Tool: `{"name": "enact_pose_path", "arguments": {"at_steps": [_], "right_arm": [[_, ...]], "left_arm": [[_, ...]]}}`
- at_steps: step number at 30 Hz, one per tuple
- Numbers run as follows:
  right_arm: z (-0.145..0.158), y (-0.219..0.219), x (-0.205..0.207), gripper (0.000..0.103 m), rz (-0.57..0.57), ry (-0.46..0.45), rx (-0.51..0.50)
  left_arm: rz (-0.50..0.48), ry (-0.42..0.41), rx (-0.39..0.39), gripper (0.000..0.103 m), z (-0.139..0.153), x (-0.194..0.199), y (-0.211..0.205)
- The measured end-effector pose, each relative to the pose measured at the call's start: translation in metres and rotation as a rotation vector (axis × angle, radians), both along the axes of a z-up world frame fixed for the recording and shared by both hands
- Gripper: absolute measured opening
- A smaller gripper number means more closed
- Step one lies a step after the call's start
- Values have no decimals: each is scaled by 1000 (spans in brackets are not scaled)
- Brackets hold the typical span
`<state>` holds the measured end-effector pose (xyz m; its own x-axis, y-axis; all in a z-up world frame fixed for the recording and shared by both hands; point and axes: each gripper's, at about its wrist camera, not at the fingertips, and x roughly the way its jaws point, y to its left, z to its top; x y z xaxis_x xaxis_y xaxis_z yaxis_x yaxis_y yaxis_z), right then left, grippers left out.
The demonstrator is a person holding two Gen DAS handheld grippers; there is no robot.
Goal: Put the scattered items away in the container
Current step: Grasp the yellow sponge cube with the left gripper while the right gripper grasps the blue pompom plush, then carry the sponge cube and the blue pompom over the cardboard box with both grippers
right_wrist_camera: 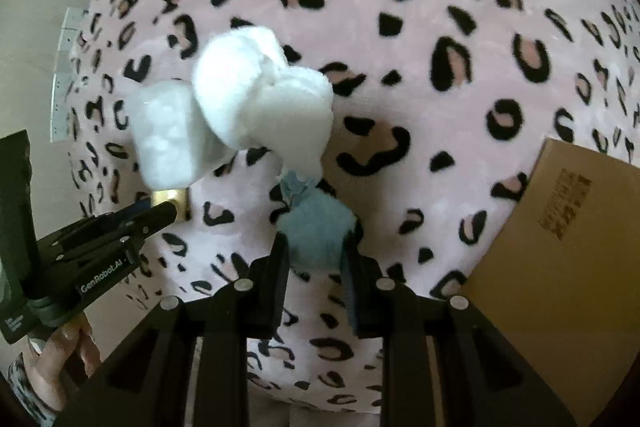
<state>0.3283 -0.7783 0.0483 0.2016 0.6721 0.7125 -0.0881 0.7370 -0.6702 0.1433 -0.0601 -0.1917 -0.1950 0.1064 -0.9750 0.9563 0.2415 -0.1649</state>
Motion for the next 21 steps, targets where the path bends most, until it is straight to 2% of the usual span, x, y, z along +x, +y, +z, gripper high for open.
{"name": "enact_pose_path", "arguments": {"at_steps": [6, 12, 14, 15, 17, 21], "right_arm": [[-27, -11, 8, 25, 5, -23, -4], [-45, -13, 14, 25, 11, -44, -8], [-48, -14, 16, 25, 11, -46, -9], [-49, -14, 17, 25, 12, -47, -11], [-51, -15, 20, 25, 14, -47, -12], [-52, -16, 21, 25, 7, -39, -7]], "left_arm": [[-2, 2, -13, 25, 11, 0, 14], [-13, 14, -11, 25, 6, -6, 14], [-16, 31, 1, 25, -1, -18, -1], [-24, 28, 5, 28, -5, -20, -4], [-47, 20, 27, 44, -17, -24, -9], [-77, -6, 96, 45, -46, -28, -18]]}}
